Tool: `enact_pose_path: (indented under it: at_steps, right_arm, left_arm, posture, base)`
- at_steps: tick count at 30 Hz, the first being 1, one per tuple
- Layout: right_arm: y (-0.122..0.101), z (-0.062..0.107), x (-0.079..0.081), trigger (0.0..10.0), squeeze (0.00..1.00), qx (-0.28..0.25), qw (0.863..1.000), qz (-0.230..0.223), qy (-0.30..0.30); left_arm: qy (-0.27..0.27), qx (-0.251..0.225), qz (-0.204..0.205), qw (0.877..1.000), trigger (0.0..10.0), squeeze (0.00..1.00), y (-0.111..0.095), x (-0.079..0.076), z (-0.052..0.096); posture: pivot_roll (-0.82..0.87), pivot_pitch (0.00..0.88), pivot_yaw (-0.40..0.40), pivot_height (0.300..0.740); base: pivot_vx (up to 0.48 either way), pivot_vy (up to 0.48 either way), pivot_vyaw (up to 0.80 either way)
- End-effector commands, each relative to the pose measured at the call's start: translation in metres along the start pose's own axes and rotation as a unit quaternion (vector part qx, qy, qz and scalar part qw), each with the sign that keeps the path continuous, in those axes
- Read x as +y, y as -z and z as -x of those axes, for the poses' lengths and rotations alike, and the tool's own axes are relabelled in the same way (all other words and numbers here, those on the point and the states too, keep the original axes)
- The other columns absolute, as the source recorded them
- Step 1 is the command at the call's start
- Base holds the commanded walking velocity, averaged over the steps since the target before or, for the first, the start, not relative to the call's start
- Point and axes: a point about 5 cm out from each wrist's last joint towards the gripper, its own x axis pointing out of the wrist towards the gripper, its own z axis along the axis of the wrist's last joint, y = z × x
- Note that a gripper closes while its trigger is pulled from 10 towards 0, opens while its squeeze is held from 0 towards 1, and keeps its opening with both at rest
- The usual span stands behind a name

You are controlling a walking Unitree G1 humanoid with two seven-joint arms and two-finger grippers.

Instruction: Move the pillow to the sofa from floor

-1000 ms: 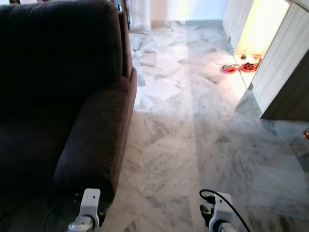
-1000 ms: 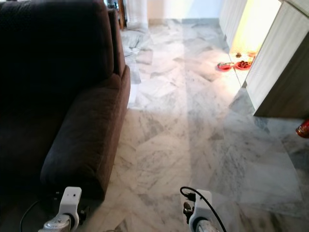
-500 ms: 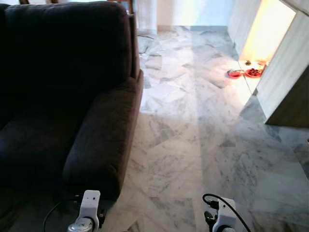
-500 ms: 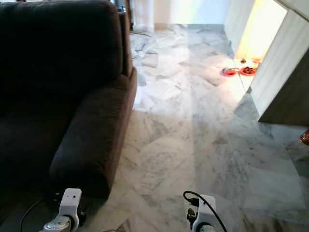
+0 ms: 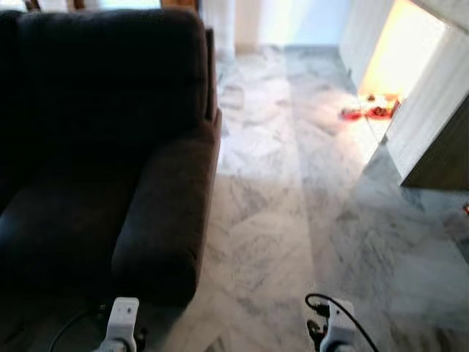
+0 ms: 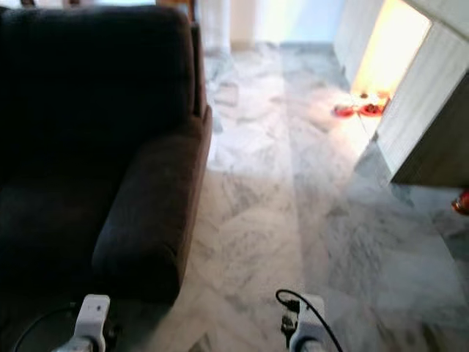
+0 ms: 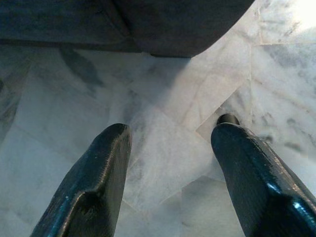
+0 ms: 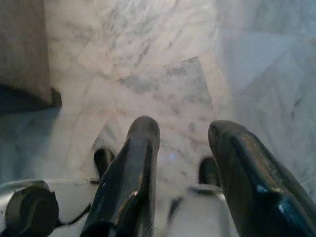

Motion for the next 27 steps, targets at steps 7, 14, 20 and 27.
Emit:
enact_pose_path:
  at_steps: [7,14,20,27]
  right_arm:
    - [0.004,0.001,0.002,10.0,0.00,0.002,1.000,-0.017,0.002]
    - [0.012,0.003,-0.004,10.0,0.00,0.006,1.000,-0.018,0.008]
    - [0.012,0.004,-0.008,10.0,0.00,0.005,1.000,0.004,0.004]
    - [0.005,0.005,-0.024,10.0,0.00,0.001,1.000,0.025,0.017]
  left_arm:
    - [-0.004,0.012,-0.007,1.000,10.0,0.00,0.001,0.002,0.000]
    - [0.004,0.016,-0.019,1.000,10.0,0.00,0.007,-0.004,0.001]
    - [0.010,0.008,-0.005,1.000,10.0,0.00,0.003,-0.015,-0.001]
    - [0.028,-0.002,0.006,1.000,10.0,0.00,-0.003,-0.036,-0.002]
  posture:
    - [-0.06,0.010,0.067,0.740]
    - [-0.08,0.000,0.079,0.740]
    - [-0.07,0.000,0.050,0.740]
    - [-0.06,0.000,0.014,0.740]
  base:
    - [0.000,0.324,0.00]
    - [0.000,0.322,0.00]
    - [0.000,0.321,0.00]
    - [0.000,0.321,0.00]
